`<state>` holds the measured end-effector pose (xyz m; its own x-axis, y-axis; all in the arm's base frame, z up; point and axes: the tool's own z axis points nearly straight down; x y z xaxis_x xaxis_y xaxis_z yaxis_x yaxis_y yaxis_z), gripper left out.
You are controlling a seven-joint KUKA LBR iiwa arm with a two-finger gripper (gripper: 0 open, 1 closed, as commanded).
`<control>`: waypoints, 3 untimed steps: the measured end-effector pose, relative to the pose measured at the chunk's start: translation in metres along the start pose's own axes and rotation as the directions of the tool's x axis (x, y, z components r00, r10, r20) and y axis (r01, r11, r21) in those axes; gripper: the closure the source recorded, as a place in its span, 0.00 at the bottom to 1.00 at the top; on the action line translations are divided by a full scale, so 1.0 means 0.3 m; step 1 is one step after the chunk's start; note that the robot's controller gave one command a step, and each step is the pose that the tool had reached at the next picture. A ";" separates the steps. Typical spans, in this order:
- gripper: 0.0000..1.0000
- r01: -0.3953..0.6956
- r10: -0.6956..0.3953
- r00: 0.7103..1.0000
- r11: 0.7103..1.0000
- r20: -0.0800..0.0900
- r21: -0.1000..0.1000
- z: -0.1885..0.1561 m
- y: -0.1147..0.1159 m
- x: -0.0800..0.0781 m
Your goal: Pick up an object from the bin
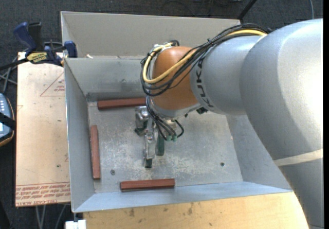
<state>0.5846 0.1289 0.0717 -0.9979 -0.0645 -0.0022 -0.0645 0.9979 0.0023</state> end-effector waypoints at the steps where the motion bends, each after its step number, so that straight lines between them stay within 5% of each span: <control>1: 1.00 0.482 -0.482 0.876 0.876 0.003 0.003 -0.070 -0.222 -0.158; 2: 0.00 0.482 -0.482 0.876 0.876 0.002 0.001 -0.068 -0.221 -0.156; 3: 1.00 0.483 -0.483 0.876 0.876 0.001 0.000 -0.067 -0.221 -0.155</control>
Offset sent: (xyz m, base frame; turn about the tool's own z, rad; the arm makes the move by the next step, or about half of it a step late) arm 0.0000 0.0000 0.0000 0.0000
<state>0.6353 0.0657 0.0918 -0.8429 -0.5381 -0.0044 -0.5381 0.8429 0.0006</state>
